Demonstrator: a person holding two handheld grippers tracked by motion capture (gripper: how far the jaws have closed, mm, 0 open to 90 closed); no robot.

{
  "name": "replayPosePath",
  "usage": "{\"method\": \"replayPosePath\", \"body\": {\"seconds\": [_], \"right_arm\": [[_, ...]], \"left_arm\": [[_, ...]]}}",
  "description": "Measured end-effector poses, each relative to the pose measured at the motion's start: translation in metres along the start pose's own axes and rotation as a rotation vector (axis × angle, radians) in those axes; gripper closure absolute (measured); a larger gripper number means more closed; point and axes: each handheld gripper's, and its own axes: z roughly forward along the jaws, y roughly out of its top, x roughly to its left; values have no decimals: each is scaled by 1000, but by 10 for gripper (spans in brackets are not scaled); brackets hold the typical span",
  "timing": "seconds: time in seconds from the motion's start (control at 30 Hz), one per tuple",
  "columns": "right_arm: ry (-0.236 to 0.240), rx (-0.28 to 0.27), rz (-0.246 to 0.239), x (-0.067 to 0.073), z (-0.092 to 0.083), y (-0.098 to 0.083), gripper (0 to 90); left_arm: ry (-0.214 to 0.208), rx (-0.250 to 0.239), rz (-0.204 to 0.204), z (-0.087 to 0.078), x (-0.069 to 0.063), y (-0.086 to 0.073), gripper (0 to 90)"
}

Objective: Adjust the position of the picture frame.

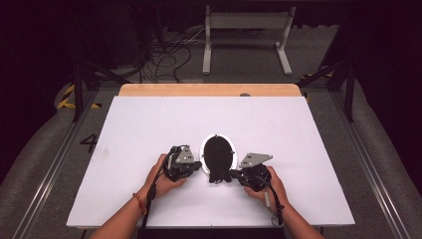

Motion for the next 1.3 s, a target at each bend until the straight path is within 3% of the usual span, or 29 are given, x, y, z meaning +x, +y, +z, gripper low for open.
{"method": "replayPosePath", "body": {"seconds": [0.8, 1.3], "right_arm": [[31, 4, -4, 8, 2, 2, 900], [32, 9, -14, 9, 2, 2, 900]], "left_arm": [[-57, 9, 73, -6, -17, -1, 876], [-69, 6, 82, -6, -21, 0, 874]]}}
